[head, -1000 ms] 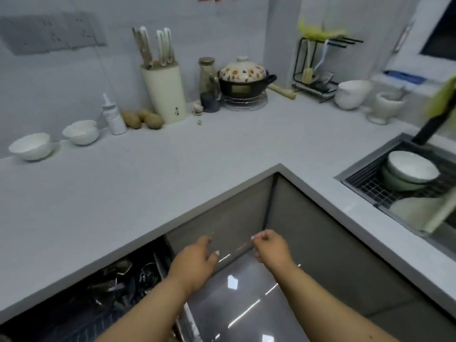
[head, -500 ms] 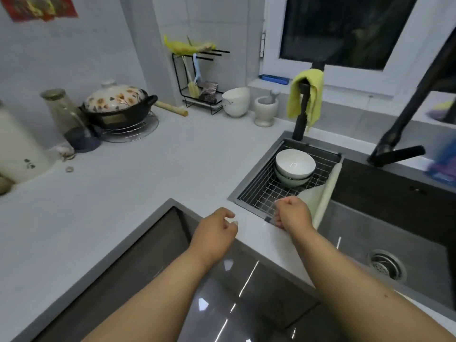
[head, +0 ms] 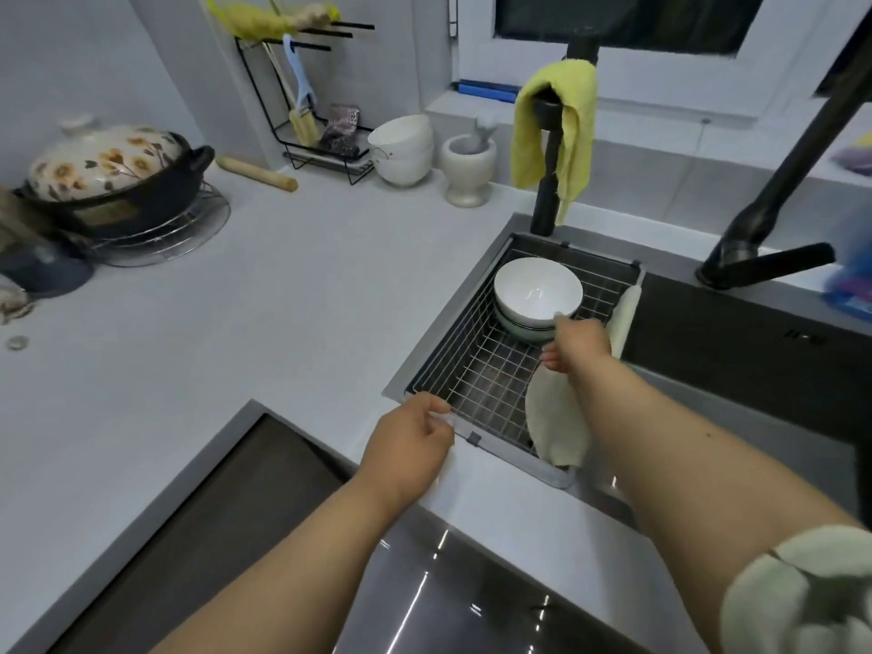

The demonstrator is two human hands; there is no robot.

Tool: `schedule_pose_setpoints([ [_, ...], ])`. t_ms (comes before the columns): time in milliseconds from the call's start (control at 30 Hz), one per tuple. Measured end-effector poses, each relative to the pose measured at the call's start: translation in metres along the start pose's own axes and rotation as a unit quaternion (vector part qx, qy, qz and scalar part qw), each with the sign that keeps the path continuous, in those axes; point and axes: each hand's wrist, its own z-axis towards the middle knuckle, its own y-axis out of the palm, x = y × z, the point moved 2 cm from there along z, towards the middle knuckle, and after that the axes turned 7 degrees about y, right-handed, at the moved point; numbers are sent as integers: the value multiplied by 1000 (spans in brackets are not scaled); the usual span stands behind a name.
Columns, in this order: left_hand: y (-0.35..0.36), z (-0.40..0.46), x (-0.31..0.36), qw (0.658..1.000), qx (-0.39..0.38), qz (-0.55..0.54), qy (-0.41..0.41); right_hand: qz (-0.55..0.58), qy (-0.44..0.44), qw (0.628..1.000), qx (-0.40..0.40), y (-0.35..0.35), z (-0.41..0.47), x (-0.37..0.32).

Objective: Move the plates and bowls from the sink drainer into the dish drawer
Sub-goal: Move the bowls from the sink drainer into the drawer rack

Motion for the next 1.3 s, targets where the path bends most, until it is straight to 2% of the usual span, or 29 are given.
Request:
schedule_pose_setpoints([
  [367, 0, 17, -18, 999, -2, -15, -31, -60, 71, 996, 11, 13, 46, -23],
  [467, 2, 19, -21, 999, -5, -23, -41, -41, 48, 998, -12, 15, 50, -25],
  [600, 4, 21, -24, 998, -6, -42, -53, -47, 10, 999, -2, 12, 56, -28],
  [700, 5, 22, -23, 997, -7, -47, -53, -38, 15, 998, 44, 9, 55, -29],
  [800, 5, 24, -24, 996, -2, -64, -58, -70, -34, 989, 124, 4, 42, -35],
  [1033, -12, 25, -16, 983, 55, -165, -62, 1, -141, 987, 80, -12, -35, -34],
  [1200, -38, 17, -3, 953, 122, -269, -68, -28, -166, 986, 11, -10, -122, -11],
  [1300, -55, 3, 2, 943, 133, -301, -59, -63, -178, 981, -52, -3, -169, 1],
])
